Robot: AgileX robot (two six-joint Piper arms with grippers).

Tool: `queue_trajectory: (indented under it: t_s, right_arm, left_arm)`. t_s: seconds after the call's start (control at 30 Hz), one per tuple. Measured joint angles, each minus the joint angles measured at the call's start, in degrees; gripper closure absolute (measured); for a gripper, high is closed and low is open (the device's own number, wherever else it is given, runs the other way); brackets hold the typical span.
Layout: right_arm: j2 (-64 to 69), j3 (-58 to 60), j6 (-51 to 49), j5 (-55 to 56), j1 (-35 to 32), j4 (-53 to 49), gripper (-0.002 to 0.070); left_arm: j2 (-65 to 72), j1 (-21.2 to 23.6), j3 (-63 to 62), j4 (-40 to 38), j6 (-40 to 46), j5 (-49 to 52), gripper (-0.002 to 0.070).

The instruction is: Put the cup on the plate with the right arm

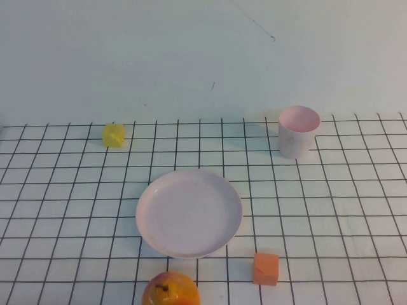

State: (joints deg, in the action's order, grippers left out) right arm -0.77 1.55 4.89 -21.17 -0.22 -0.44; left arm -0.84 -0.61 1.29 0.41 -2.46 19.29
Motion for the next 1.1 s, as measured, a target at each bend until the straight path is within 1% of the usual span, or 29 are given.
queue_trajectory:
  t_s: [0.9,1.1]
  right_arm:
    - [0.0,0.0,0.0,0.0,0.0,0.4,0.0678]
    - [0.0,0.0,0.0,4.0,0.0,0.4,0.0678]
  left_arm:
    - [0.0,0.0,0.0,0.0,0.0,0.0,0.0678]
    - [0.0,0.0,0.0,0.0,0.0,0.0,0.0678]
